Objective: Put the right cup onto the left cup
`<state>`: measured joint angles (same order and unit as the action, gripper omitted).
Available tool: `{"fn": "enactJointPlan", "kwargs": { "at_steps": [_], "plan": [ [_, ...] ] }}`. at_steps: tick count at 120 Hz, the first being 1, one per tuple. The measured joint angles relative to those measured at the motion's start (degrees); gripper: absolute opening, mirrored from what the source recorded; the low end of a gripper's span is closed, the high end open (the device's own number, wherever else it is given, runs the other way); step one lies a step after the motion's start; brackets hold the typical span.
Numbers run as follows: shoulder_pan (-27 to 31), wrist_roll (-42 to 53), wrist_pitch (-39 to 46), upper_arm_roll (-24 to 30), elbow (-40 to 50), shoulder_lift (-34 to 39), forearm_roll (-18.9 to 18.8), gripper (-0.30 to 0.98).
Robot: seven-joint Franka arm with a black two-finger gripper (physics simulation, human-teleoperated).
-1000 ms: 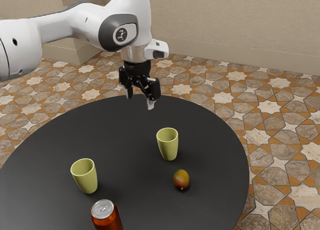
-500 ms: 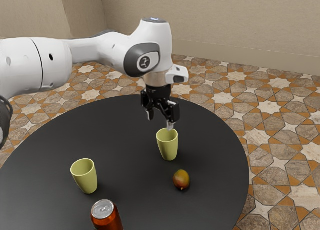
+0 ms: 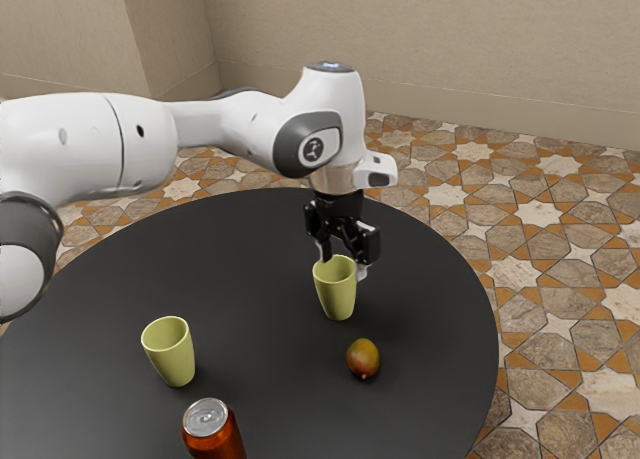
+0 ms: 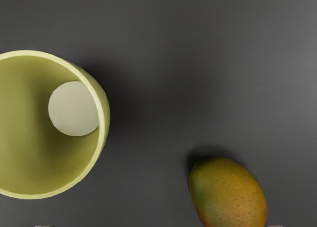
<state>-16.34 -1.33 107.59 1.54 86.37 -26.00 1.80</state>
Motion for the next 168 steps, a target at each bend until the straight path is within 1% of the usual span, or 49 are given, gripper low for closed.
{"fn": "enactJointPlan", "kwargs": {
  "at_steps": [44,89,123,140,168],
  "plan": [
    [0.3,-0.1,0.2,-0.4,-3.6,-4.7,-0.2,0.47],
    [1.5,0.1,-0.3,-0.3,-8.3,-10.7,-0.5,0.44],
    [2.2,0.3,-0.5,0.1,-10.3,-13.3,-0.5,0.42],
    [2.2,0.2,-0.6,0.2,-10.3,-13.4,-0.5,0.36],
    [2.2,0.1,-0.8,0.2,-11.0,-13.4,-0.6,0.18]
  ]
}}
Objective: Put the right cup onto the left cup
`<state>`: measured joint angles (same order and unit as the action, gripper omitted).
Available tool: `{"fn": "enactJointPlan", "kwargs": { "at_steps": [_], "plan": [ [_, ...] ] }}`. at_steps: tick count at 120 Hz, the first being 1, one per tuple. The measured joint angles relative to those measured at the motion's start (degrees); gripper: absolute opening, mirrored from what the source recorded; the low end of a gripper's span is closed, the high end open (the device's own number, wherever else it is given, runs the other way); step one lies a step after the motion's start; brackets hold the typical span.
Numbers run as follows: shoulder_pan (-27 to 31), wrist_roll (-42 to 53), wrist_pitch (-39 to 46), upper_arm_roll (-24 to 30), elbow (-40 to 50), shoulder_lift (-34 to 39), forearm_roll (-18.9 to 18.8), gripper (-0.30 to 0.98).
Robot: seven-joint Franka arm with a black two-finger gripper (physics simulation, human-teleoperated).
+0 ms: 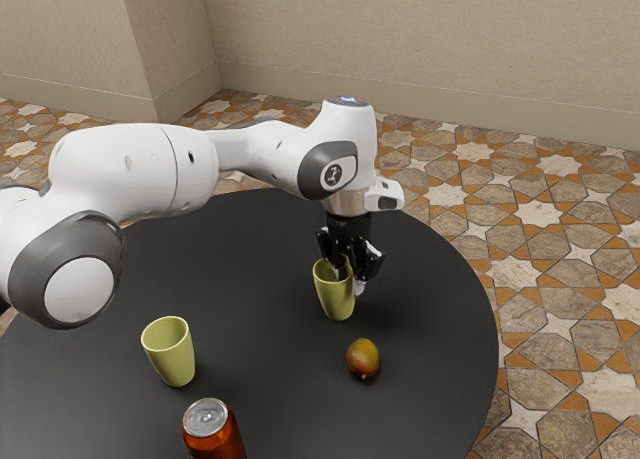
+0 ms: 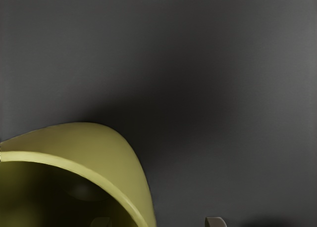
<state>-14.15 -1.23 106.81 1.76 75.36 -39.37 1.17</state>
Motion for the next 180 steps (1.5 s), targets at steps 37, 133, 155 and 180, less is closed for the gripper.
{"fn": "enactJointPlan", "kwargs": {
  "at_steps": [37,133,155,180],
  "plan": [
    [0.0,-0.2,-0.7,0.0,-0.1,0.0,0.0,-0.03],
    [-0.7,-1.9,-3.3,-1.0,11.3,14.3,-1.5,-0.1],
    [-0.4,-3.1,-1.4,-1.5,21.2,22.3,-1.9,-0.1],
    [0.3,-4.7,0.2,-1.6,27.9,29.2,-2.3,-0.1]
  ]
}}
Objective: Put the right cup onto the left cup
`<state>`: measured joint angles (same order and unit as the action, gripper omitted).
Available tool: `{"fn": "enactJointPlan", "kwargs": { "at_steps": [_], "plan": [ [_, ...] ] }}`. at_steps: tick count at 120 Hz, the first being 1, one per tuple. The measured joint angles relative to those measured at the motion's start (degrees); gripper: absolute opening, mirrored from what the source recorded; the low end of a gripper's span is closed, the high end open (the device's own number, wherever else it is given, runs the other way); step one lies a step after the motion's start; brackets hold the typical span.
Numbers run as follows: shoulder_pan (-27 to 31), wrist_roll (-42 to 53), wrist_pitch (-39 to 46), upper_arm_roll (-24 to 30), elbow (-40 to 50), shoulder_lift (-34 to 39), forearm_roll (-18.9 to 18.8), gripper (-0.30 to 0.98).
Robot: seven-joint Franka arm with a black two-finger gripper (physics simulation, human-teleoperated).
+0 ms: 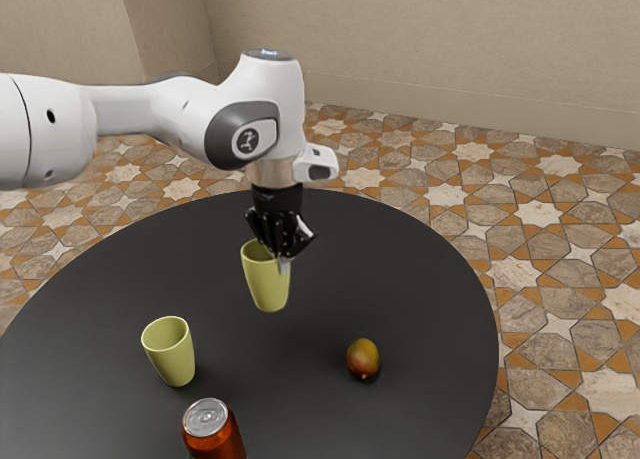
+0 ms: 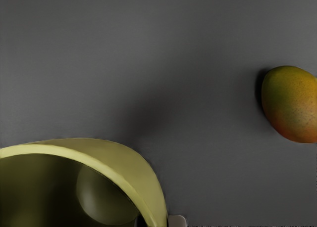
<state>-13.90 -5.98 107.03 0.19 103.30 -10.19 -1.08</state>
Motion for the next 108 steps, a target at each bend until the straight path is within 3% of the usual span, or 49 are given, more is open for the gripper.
{"fn": "enactJointPlan", "kwargs": {
  "at_steps": [52,108],
  "plan": [
    [3.5,-4.7,0.7,0.6,13.9,14.8,-1.7,-0.1],
    [23.2,-9.2,0.7,17.1,21.5,23.6,0.1,-0.1]
  ]
}}
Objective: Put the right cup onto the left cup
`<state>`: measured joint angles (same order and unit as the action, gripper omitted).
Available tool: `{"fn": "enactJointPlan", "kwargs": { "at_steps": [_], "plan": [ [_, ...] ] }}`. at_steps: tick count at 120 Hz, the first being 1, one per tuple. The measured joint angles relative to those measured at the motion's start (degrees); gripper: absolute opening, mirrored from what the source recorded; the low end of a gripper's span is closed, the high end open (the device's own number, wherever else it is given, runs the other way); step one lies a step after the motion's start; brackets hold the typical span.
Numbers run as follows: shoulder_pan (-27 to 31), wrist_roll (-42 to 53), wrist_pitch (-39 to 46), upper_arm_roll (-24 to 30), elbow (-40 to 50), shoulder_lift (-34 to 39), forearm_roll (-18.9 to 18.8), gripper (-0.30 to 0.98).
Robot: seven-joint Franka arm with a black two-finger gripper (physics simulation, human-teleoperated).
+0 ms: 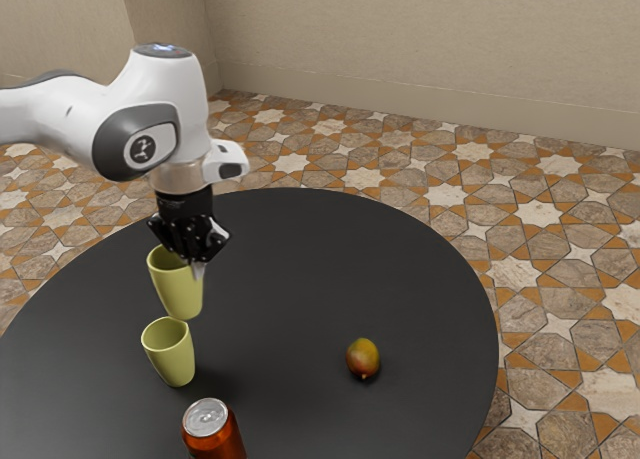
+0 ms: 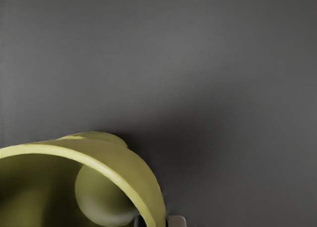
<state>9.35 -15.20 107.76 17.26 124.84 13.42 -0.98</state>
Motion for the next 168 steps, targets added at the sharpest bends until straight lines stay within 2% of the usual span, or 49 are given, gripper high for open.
{"fn": "enactJointPlan", "kwargs": {
  "at_steps": [56,95,132,168],
  "plan": [
    [27.9,-1.9,0.0,22.7,0.8,3.5,8.1,-0.1],
    [34.9,-2.4,-0.1,26.9,3.6,6.2,12.3,-0.1],
    [39.4,-2.8,0.2,29.9,4.0,6.1,13.2,-0.1],
    [47.2,-2.9,2.0,36.6,4.0,5.5,14.3,-0.1]
  ]
}}
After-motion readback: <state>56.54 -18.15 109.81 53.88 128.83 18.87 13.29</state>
